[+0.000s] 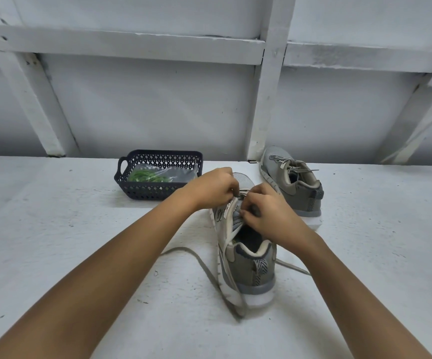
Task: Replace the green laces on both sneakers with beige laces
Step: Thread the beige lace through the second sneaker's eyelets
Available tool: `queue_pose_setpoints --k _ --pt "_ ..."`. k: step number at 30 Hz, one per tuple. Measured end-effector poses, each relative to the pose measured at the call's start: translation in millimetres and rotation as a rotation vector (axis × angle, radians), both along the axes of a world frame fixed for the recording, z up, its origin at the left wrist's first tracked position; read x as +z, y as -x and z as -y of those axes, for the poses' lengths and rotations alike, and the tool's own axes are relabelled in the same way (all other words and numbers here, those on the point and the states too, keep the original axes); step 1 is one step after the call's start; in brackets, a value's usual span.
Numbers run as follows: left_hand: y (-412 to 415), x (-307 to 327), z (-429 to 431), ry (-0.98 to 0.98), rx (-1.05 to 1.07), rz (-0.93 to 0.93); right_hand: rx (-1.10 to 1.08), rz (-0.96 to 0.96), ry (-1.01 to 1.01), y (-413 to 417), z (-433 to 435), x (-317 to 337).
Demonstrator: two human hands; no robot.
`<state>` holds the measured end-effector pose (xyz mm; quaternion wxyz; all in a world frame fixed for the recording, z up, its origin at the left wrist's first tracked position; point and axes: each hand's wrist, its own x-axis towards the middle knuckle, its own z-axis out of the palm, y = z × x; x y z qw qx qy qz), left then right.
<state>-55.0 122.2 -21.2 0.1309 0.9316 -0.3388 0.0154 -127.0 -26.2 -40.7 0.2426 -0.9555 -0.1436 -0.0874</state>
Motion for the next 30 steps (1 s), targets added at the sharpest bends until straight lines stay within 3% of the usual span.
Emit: queue_pose_setpoints --k 6,14,18,24,30 --pt "6.4 -7.7 -8.4 0.086 0.023 -0.062 -0.003 -0.004 -0.029 2.1 0.8 0.5" --pt "49.4 -25.2 -16.4 0.511 0.140 -0.392 0.022 -0.055 -0.069 7.1 1.5 4.2" --pt "55.1 -33.5 -14.0 0.455 0.160 -0.317 0.048 -0.142 -0.086 11.1 5.1 8.0" --pt "66.5 -34.7 -0.7 0.571 0.276 -0.222 0.137 -0.332 -0.249 20.7 20.1 19.9" --pt "69.3 -36.4 1.7 0.572 0.351 -0.218 0.079 -0.338 -0.286 29.2 21.3 26.5"
